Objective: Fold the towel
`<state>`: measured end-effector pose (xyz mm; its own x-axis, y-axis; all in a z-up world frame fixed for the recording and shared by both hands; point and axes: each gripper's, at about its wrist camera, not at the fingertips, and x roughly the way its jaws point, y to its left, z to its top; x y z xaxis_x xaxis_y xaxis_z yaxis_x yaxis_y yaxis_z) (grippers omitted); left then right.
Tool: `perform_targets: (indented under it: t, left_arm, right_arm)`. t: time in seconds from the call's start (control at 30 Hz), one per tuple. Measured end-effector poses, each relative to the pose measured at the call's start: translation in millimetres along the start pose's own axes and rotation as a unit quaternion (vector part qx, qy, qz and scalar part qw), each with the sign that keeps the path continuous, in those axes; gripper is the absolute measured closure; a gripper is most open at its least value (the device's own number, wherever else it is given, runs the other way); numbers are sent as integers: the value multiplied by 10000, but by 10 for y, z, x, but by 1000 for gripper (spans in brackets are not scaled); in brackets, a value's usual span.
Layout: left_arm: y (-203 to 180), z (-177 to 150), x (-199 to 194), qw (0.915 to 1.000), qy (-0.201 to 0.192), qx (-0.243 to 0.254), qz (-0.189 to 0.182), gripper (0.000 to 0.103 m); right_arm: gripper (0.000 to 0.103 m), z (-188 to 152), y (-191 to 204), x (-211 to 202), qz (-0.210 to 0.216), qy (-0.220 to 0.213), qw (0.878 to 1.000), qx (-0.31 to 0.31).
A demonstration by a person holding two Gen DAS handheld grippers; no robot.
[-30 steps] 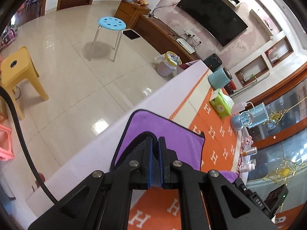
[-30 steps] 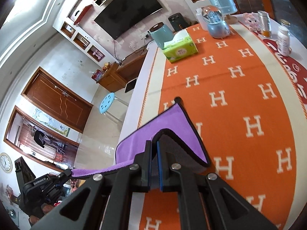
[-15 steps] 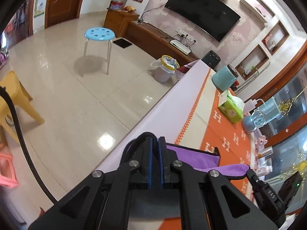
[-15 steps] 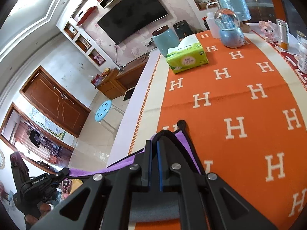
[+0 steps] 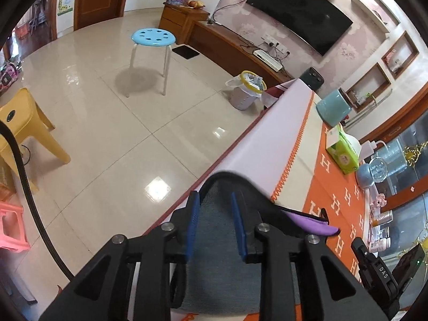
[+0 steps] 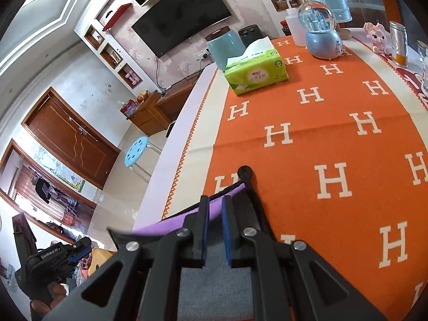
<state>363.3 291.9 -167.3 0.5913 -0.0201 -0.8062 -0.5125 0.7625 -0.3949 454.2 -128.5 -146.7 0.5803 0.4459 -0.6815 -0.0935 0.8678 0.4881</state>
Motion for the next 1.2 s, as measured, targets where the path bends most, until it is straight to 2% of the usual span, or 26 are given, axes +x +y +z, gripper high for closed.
perform_targets:
  t: [0.3,0.4,0.5,0.67,0.8,0.87,0.97,1.07,1.2]
  left_arm:
    - [10,-86,-248,9999,-47,75,-64,78]
    - [-3,-118,-386,9999,-76,115,-93,78]
    - [-31,-168,-552,9997,-120,162,-133,72]
    - [-103,-322,-898,9991,-200,347,-108,69]
    - [-143,-464,-1189,9984,-222,499,-151,50]
    - [-158,-562,-1367,9978,-268,572,-186,49]
    - [-167,-702,-1626,9971,-308,666,-216,46]
    - [-191,-856,-1849,9962,-368,744,-263,37]
    - [-237,-1105,-2164,9933,-532,972,-337,28]
  right_arm:
    - [82,32,-12,-195,-26,-136,9998,151]
    - [76,45,-5,-325,-14,-210,9995,221]
    - [69,56,7,-487,13,-305,9992,261]
    - [56,15,13,-815,61,-446,9983,378]
    - [48,-51,40,-1148,128,-556,9977,363]
    - [40,-96,60,-1299,179,-609,9974,334]
    - [36,-170,86,-1539,213,-686,9971,257]
    - [34,-284,96,-1809,269,-724,9968,196]
    - [26,-484,70,-2118,185,-760,9969,62]
